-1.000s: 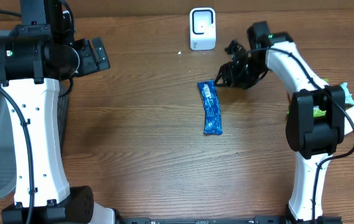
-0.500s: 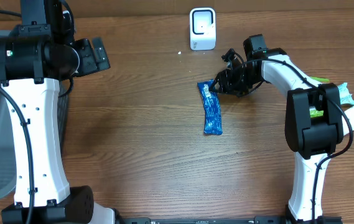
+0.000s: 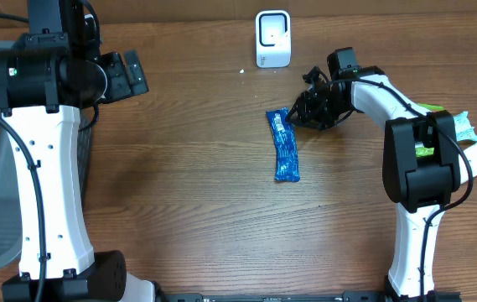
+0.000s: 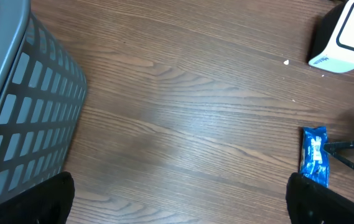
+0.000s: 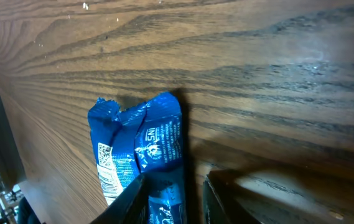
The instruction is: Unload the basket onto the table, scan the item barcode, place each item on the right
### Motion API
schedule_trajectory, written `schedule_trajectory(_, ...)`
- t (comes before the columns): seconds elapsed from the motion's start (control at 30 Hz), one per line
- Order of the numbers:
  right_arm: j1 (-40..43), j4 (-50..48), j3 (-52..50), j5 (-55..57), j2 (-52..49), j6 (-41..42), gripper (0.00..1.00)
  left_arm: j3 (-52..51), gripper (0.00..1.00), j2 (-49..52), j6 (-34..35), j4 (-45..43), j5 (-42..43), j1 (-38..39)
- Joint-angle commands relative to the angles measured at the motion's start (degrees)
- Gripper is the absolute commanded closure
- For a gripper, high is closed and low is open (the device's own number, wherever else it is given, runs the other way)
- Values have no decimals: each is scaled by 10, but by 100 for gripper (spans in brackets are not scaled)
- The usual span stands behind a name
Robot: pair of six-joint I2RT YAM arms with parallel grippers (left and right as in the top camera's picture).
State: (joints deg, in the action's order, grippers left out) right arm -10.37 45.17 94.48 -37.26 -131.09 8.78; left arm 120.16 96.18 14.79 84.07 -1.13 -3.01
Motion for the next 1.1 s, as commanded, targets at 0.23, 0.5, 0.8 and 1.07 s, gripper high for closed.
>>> schedule_trajectory(0.23, -52, -12, -28, 72, -9, 83, 68, 10, 0, -2, -7, -1, -4, 4)
schedule_trajectory(0.5, -66, -9, -35, 52, -9, 94, 58, 10, 0, -2, -7, -1, -4, 4)
schedule_trajectory(0.8, -64, 21, -35, 40, -9, 73, 59, 10, 0, -2, -7, -1, -4, 4)
schedule_trajectory(1.07, -80, 26, -45, 42, -9, 76, 59, 10, 0, -2, -7, -1, -4, 4)
